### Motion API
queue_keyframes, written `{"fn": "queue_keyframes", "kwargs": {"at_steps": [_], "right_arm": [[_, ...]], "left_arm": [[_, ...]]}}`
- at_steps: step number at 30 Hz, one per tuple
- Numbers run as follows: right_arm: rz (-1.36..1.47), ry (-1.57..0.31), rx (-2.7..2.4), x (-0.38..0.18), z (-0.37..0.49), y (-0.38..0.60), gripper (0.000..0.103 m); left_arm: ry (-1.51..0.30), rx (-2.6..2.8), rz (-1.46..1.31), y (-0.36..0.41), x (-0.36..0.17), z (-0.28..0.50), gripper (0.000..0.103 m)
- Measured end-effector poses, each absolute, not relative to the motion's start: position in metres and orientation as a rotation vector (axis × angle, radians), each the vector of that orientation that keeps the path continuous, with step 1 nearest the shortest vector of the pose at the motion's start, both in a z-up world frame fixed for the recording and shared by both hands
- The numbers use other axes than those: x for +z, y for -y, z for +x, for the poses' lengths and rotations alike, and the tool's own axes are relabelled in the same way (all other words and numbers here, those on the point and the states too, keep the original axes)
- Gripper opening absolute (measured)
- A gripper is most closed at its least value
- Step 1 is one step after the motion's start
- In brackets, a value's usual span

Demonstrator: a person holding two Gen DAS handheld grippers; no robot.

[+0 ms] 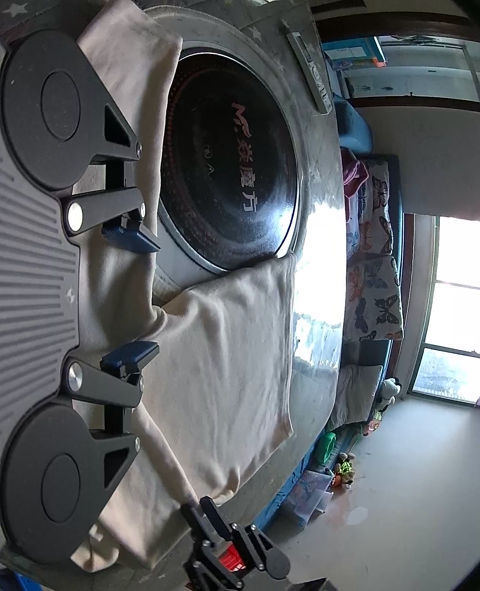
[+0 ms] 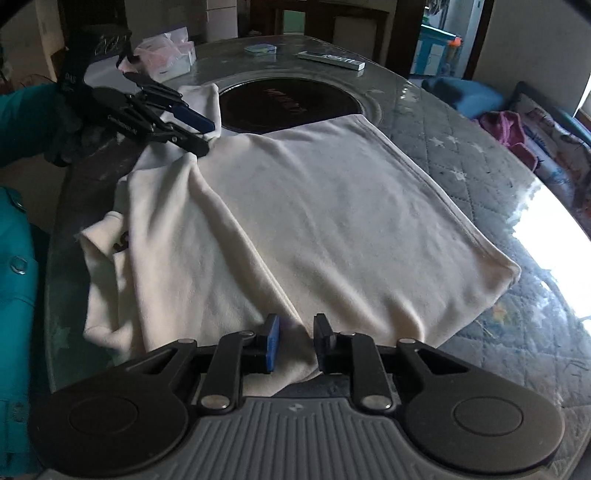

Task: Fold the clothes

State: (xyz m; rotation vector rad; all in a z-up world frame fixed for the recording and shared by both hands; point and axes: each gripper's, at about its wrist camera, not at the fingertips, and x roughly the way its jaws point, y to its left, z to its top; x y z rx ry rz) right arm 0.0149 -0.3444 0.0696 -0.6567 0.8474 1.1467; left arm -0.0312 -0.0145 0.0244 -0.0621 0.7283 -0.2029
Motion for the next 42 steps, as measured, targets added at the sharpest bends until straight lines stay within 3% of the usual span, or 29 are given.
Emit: {"fn": "queue_keyframes", "kwargs": {"at_steps": [10, 19, 30, 40, 42], "right_arm": [[-0.56, -0.813, 1.06, 0.093, 0.008, 0.38, 0.004], [-0.457, -0.801, 0.964, 0.077, 0.001, 0.404, 0.007], [-0.332, -0.719, 0.869, 0.085, -0.051, 0.403, 0.009], [-0.244, -0.673, 0.738, 0.058, -0.099, 0.396, 0.011], [-0.221, -0.656, 0.711, 0.056, -0.105, 0.397, 0.011]], "left_arm": [[-0.729, -0.188, -0.044, 0.016, 0.022, -0.029, 0.06], [-0.735, -0.159, -0.03, 0.02, 0.031, -0.03, 0.062], [-0.695, -0.347, -0.032, 0.071, 0.051, -0.059, 0.06], [-0.768, -0.348, 0.011, 0.096, 0.035, -0.067, 0.055], [-0.773, -0.346, 0.008, 0.097, 0.03, -0.065, 0.041]]}}
